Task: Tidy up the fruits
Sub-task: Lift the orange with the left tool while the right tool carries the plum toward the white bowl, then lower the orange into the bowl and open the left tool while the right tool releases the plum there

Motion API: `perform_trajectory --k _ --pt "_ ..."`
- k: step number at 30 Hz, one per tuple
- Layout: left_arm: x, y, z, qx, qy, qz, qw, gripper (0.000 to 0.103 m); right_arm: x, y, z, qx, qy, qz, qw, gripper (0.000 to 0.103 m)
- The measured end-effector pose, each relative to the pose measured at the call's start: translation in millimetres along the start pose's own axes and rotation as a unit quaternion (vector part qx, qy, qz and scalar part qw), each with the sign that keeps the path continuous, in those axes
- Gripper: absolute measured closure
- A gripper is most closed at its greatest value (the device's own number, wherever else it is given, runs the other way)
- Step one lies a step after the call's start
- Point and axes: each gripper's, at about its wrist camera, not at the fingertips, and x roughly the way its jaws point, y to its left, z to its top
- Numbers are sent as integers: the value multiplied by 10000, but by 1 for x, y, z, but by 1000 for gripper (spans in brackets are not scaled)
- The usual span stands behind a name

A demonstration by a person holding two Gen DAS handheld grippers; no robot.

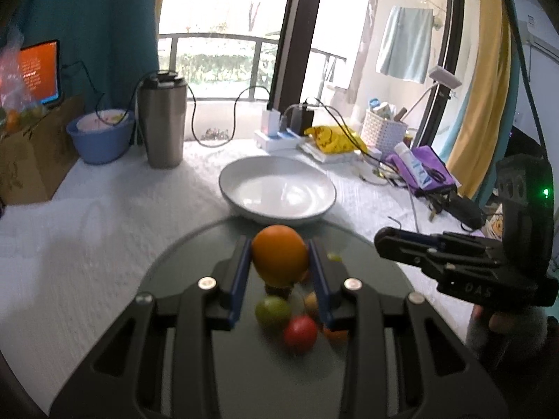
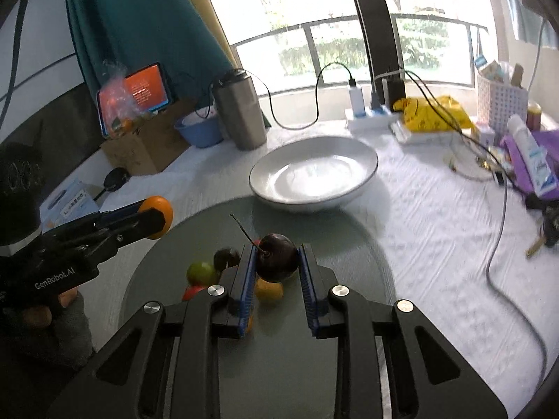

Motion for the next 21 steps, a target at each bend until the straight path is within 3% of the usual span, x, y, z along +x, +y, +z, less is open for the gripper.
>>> perform_trajectory --k 21 --pt "64 6 56 318 -136 -116 9993 68 45 -26 58 -204 -108 -61 9997 76"
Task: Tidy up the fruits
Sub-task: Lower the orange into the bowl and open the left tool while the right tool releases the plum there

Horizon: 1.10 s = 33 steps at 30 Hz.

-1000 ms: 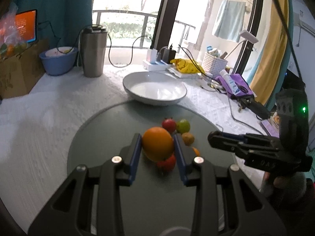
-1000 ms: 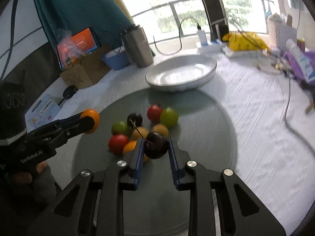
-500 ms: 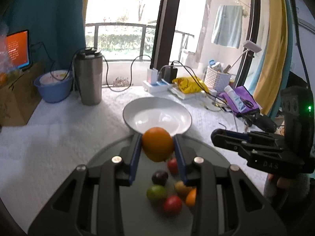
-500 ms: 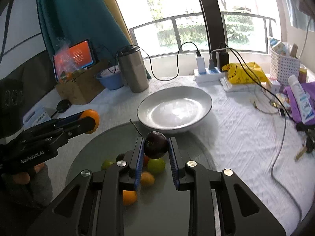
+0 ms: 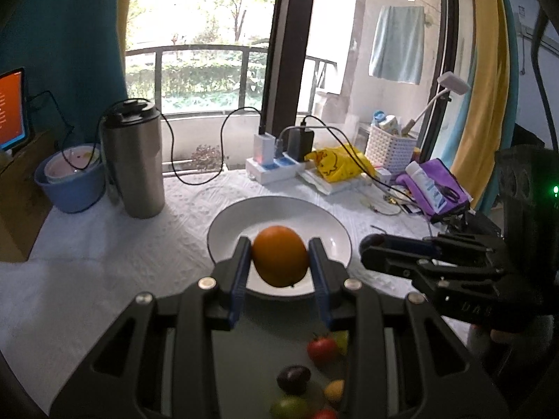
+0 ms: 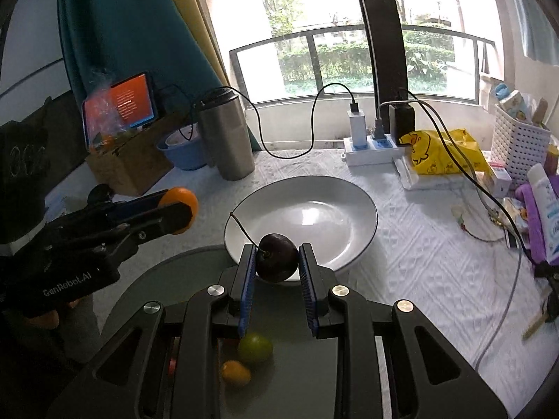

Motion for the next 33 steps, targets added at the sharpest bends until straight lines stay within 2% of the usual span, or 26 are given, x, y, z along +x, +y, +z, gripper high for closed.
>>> perform_trajectory --k 17,27,28,30,33 --pt "71 17 11 -258 513 -174 9982 68 52 -16 21 29 252 -157 9996 77" --pt "90 20 8 -363 843 -179 9956 67 64 -22 19 124 426 -346 9984 76" --pt "89 20 9 -387 833 -178 9956 65 63 -22 19 136 428 -363 9983 74" --pt "85 21 10 -448 770 -180 9959 54 62 -22 19 155 411 -398 9982 59" --pt "79 23 12 -506 696 -104 9962 44 54 -21 21 182 337 -468 9982 49"
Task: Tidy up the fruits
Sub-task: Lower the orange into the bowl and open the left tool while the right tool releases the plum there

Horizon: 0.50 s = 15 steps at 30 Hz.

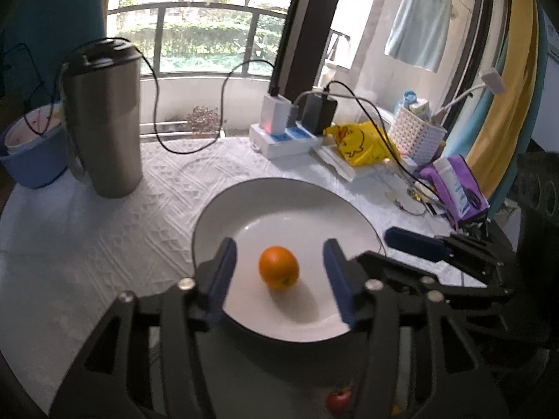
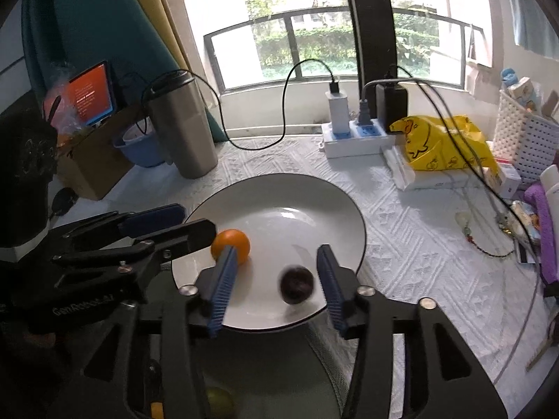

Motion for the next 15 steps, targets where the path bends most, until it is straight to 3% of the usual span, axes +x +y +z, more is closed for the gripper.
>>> perform_trajectory --k 4,15 --pt "-13 2 -1 -79 -109 39 9999 35 -11 2 0 9 -92 -79 9999 46" --pt "-60 -6 -13 -108 -433 132 9989 34 -49 19 -9 -64 -298 -101 9995 46"
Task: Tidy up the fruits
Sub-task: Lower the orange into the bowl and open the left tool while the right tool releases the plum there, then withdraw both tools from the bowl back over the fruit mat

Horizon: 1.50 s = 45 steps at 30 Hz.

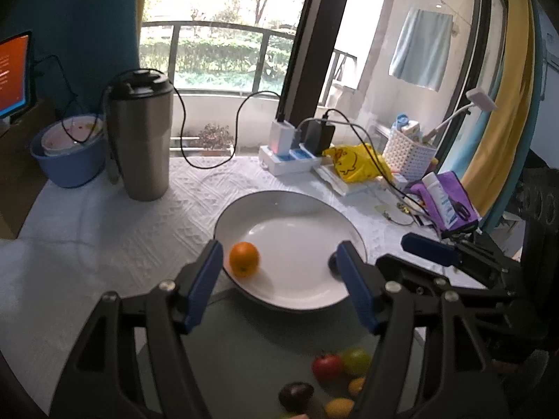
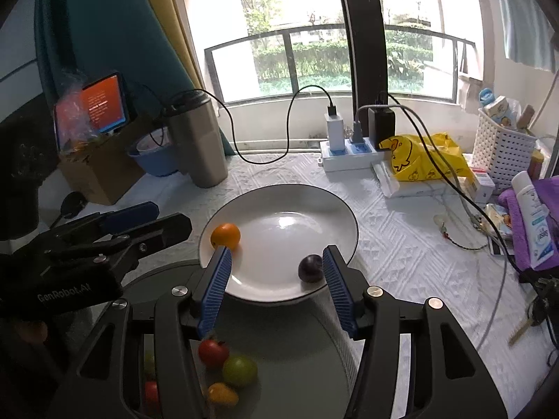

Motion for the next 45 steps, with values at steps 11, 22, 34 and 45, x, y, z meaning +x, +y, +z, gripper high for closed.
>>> perform_trajectory --k 11,22,34,45 --pt "-45 -12 -19 34 -214 56 9998 33 -40 14 -17 -45 -159 17 9999 46" --pt "-69 -23 -43 95 -217 72 9997 33 -60 19 -37 -25 -173 36 9998 46" --pt "-81 -28 -75 108 -50 72 9999 33 -73 22 -70 6 -31 35 10000 46" --pt "-78 -26 -105 110 233 46 9997 33 -71 20 -99 111 237 32 9997 46"
